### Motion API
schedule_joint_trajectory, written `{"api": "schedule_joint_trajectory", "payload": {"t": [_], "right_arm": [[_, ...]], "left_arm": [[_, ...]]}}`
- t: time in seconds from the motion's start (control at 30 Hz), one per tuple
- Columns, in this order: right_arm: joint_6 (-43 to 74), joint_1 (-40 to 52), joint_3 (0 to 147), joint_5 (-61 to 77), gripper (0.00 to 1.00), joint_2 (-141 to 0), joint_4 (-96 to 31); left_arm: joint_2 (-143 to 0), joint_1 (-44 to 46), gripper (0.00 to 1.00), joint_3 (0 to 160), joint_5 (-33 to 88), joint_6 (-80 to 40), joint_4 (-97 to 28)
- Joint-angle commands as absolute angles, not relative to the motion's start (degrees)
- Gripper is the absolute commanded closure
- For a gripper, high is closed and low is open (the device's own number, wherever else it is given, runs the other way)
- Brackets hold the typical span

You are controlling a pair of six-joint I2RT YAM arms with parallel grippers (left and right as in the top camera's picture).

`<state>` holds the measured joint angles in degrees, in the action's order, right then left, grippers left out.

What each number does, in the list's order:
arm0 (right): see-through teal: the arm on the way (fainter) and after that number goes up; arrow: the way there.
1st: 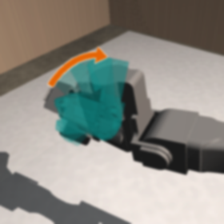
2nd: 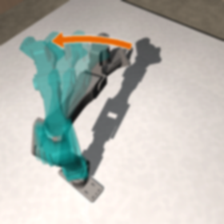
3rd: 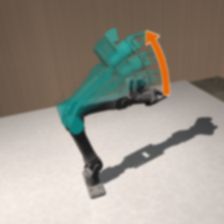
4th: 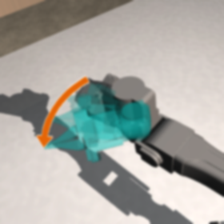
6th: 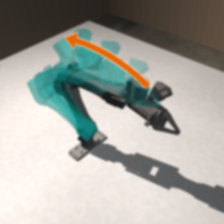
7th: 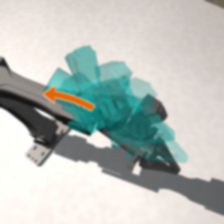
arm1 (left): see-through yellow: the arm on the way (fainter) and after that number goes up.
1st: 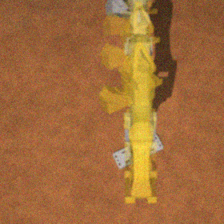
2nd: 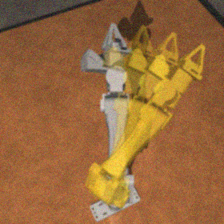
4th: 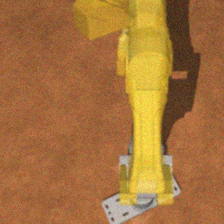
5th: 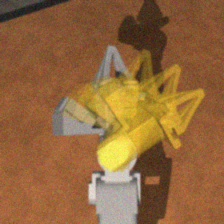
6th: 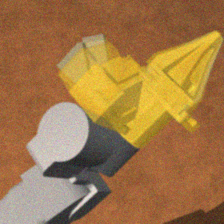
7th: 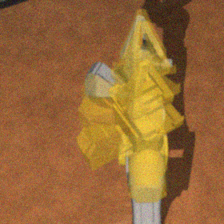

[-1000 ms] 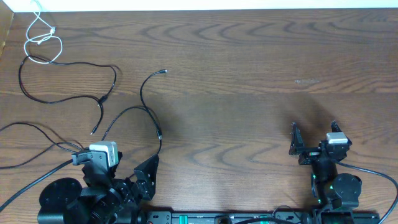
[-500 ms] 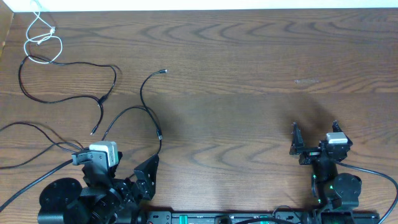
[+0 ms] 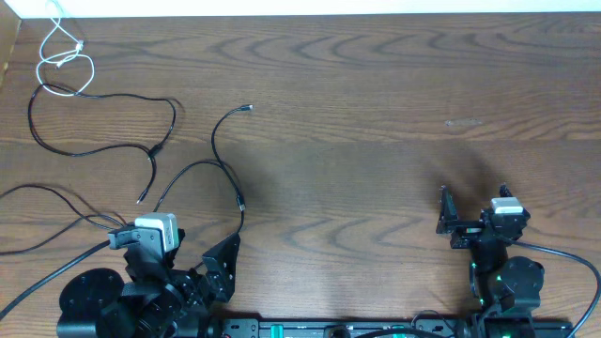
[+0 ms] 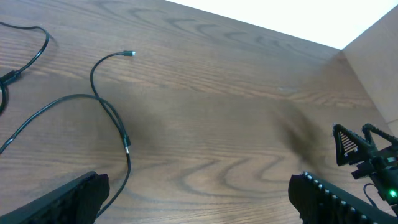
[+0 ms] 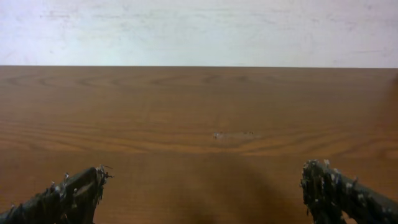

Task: Untangle cables

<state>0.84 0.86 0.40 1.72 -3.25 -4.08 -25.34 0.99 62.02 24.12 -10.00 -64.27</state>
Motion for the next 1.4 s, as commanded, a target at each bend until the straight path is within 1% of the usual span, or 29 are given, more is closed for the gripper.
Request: {"api": "schedule_joint_trajectory", "payload": {"t": [0.0,1.37], "right_arm": [[0.32,0.43,0.34,1.19,0.01,-0.38,-4.54],[0.12,0.43,0.34,0.43,0.01,-0.32,-4.45]], "left_arm": [[-25.34,1.21,0.02,61.93,24.64,-9.02,-64.29],[-25.34,1.21,0.02,61.93,24.64,-9.02,-64.29]]}}
